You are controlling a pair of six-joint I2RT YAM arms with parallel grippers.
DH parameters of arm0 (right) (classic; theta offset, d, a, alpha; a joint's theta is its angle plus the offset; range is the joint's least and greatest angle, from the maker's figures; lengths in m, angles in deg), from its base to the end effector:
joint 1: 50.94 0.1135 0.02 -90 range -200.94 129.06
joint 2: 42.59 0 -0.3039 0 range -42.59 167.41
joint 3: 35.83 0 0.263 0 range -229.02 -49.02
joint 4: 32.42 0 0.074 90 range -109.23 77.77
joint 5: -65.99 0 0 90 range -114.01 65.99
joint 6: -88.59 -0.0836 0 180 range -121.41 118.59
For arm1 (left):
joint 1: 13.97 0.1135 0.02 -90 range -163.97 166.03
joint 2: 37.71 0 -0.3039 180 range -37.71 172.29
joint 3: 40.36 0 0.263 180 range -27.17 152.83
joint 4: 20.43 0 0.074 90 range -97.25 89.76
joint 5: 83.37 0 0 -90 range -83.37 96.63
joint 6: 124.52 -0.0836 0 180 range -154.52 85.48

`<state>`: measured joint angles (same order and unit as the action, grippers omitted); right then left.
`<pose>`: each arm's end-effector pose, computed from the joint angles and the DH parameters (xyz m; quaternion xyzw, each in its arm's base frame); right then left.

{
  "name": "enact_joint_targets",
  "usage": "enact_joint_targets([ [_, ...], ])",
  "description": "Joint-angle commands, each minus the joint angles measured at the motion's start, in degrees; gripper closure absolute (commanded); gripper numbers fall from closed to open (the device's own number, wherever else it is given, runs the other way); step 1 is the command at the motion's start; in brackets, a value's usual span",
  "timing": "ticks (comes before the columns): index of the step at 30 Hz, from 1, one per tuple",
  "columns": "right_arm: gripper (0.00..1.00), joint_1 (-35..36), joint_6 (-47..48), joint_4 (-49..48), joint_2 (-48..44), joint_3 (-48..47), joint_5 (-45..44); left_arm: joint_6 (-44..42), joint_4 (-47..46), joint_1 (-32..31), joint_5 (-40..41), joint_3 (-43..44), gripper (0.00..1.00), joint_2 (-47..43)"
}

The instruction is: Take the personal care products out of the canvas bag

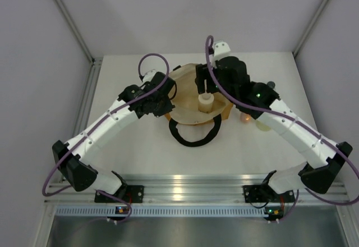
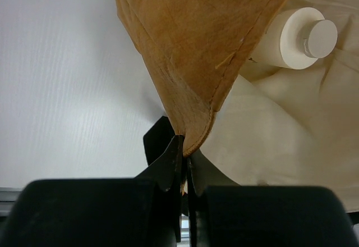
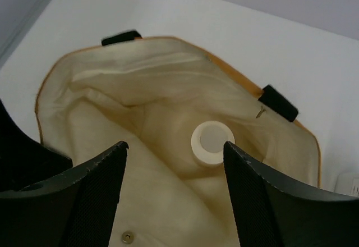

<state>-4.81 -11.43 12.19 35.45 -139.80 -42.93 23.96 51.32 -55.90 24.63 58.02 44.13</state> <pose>0.2542 0.2253 0.4768 -0.1573 0.7917 0.1528 0.5702 0.2528 -0.1923 0.3631 -0.1819 0.9260 -0.1313 0.3037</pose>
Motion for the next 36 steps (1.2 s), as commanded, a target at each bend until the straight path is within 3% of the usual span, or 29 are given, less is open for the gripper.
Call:
enact_joint_targets([
  [1,0.32,2.12,-4.03,4.88,2.2,2.36,-4.11,1.02,-1.7,-0.17,-2.09,2.61,1.0,1.04],
  [9,0.3,3.18,-6.68,4.79,2.81,10.71,-5.16,1.73,-1.96,-0.17,-1.21,2.97,1.0,1.04],
  [23,0.16,-3.94,-4.13,4.35,17.57,4.48,-2.36,1.9,-2.84,-0.17,-1.92,-0.72,1.0,0.69],
  [36,0.07,-9.47,-2.9,-2.32,23.91,4.91,0.89,1.73,-2.84,-0.17,-1.92,-2.13,1.0,0.25],
])
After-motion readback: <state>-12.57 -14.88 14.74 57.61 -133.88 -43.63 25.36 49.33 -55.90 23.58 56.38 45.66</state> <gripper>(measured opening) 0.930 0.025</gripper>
